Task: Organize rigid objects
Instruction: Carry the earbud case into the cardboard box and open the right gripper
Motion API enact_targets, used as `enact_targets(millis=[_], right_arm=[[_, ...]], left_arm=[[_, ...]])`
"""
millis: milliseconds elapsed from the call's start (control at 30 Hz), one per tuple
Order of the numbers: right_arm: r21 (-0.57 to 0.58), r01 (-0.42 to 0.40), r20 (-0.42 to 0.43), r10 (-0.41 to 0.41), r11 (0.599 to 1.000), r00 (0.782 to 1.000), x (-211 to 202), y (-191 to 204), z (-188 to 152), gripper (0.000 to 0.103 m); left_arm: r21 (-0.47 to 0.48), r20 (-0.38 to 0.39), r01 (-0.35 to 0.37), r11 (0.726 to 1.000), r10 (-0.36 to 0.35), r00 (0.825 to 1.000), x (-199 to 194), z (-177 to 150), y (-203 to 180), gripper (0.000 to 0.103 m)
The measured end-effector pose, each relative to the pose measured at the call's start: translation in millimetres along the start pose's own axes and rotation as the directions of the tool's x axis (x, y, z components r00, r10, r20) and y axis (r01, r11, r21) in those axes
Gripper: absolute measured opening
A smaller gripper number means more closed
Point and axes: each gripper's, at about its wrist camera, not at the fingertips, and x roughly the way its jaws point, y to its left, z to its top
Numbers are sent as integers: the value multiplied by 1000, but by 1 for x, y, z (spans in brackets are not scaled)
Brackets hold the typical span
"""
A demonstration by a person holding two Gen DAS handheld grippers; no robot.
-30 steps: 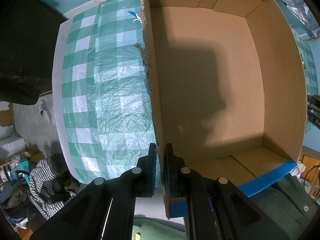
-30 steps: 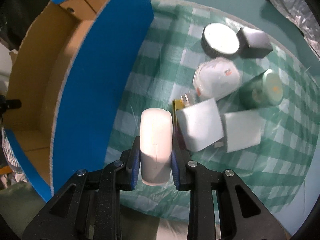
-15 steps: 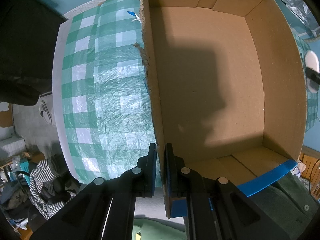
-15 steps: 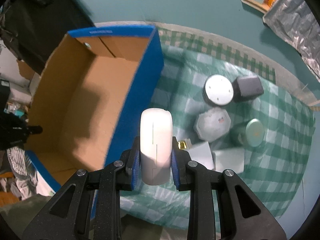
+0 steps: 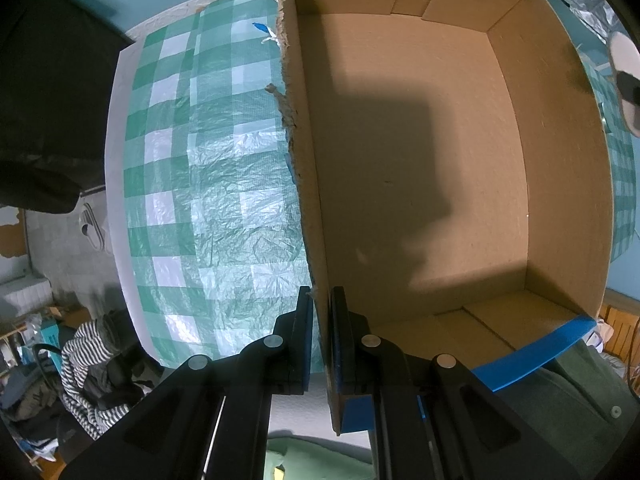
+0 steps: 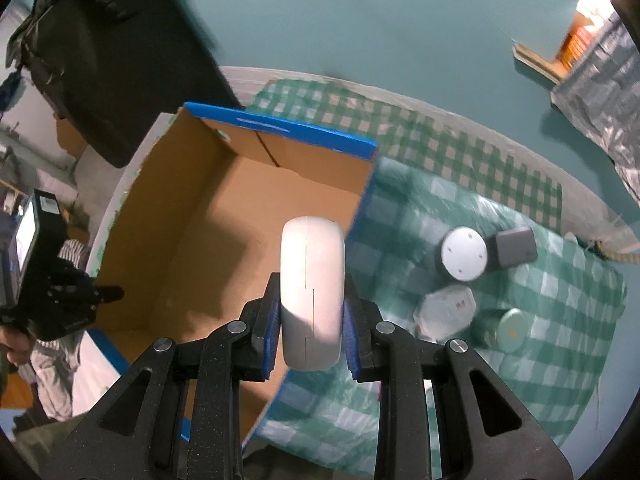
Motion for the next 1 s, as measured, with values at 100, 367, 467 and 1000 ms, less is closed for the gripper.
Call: enact_targets(millis=[100,367,467,1000], right_arm=[[-21,-5,-2,5,1000,1000,4,8,4,26],[-66,-14,-32,12,998,999,22,23,10,26],[-77,-14,-43,10,997,999,28,27,11,26],[-74,-17,-131,7,997,991,65,22,4,26]], left_arm=[[0,2,0,1000,0,1000,-1,-1,0,8],[-1,5,1,1000,-1,1000,-1,-3,0,8],[-1,5,1,1000,-1,1000,-1,-3,0,8],[-9,13,11,1000,-11,1000,-1,-8,3,8]])
